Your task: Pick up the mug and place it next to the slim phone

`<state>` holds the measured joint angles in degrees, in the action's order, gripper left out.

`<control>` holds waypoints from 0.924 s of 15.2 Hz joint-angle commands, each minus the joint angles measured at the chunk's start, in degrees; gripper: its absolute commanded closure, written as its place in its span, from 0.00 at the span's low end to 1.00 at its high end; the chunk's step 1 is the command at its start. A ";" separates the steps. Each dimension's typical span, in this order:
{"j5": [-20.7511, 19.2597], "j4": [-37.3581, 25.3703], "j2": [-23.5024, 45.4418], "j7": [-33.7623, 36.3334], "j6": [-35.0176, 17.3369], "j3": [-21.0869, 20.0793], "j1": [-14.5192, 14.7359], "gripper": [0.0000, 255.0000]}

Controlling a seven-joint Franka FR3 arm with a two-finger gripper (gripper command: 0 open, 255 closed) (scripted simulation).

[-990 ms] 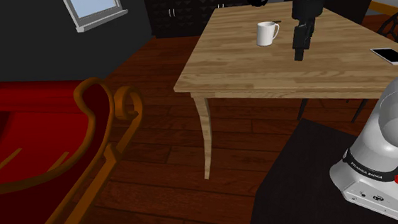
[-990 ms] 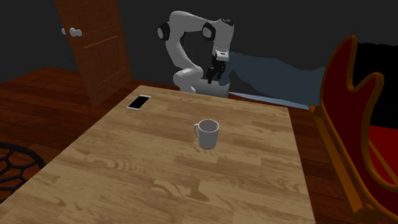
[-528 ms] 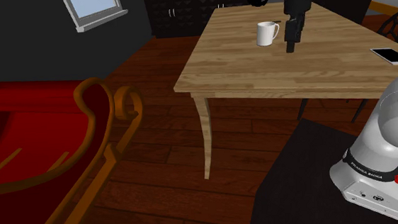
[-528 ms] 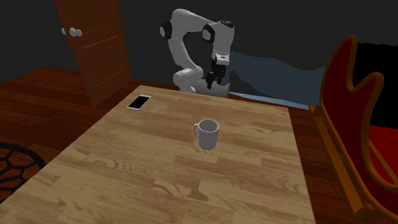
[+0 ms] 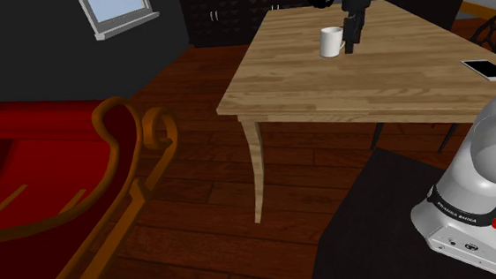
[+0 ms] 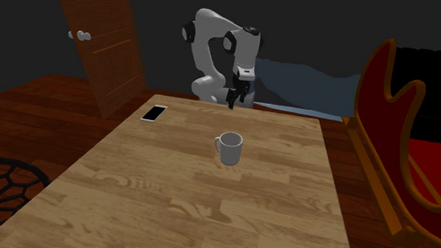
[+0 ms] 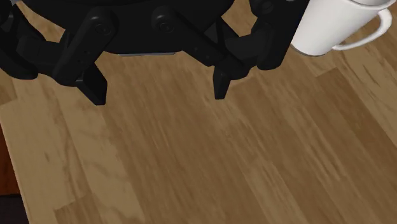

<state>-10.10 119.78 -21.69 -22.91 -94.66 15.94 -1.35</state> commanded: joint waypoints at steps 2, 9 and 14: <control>0.63 -5.43 6.03 -3.84 -1.39 2.51 -0.26 0.00; 5.21 -21.12 21.21 -13.18 -2.02 7.33 -1.94 0.00; 10.66 -35.95 33.70 -19.77 0.24 9.29 -5.34 0.00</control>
<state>-0.70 87.11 9.21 -41.09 -94.87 24.82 -5.76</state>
